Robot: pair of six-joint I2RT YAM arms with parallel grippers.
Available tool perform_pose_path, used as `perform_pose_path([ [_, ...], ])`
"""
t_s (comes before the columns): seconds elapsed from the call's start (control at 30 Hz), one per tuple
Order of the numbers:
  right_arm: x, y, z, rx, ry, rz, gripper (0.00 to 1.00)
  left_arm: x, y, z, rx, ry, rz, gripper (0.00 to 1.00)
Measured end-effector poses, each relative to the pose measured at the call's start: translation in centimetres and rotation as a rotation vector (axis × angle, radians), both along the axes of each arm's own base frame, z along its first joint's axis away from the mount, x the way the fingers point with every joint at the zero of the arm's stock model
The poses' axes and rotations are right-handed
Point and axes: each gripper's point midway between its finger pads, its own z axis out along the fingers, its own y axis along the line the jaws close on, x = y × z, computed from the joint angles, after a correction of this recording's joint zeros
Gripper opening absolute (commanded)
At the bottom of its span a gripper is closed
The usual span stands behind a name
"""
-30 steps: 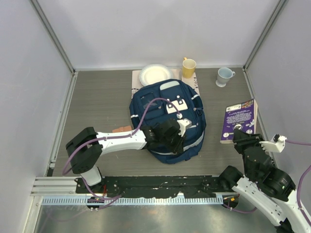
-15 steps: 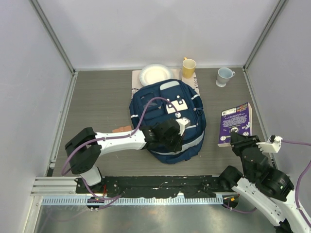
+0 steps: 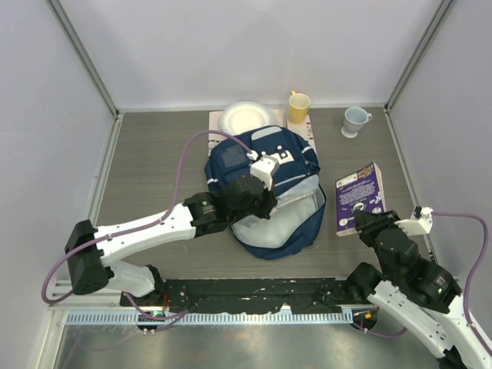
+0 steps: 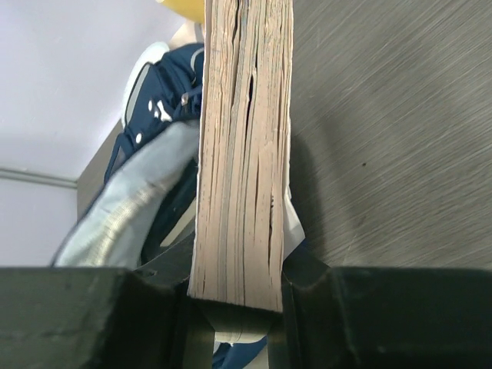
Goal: Pack the student bag
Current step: Place the book in the student bag.
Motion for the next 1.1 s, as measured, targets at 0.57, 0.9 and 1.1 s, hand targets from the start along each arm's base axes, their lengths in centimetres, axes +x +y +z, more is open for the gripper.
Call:
perform_pose_path([
  [0.57, -0.4, 8.0, -2.0, 0.343, 0.091, 0.240, 0.01, 3.4, 1.4, 6.9, -0.050, -0.113, 0.172, 0.00],
  [0.9, 0.6, 13.6, -6.2, 0.570, 0.159, 0.351, 0.01, 3.3, 1.1, 7.2, -0.056, -0.105, 0.160, 0.00],
  [1.1, 2.1, 16.4, -6.2, 0.577, 0.166, 0.410, 0.01, 3.1, 0.9, 7.2, -0.061, -0.098, 0.146, 0.00],
])
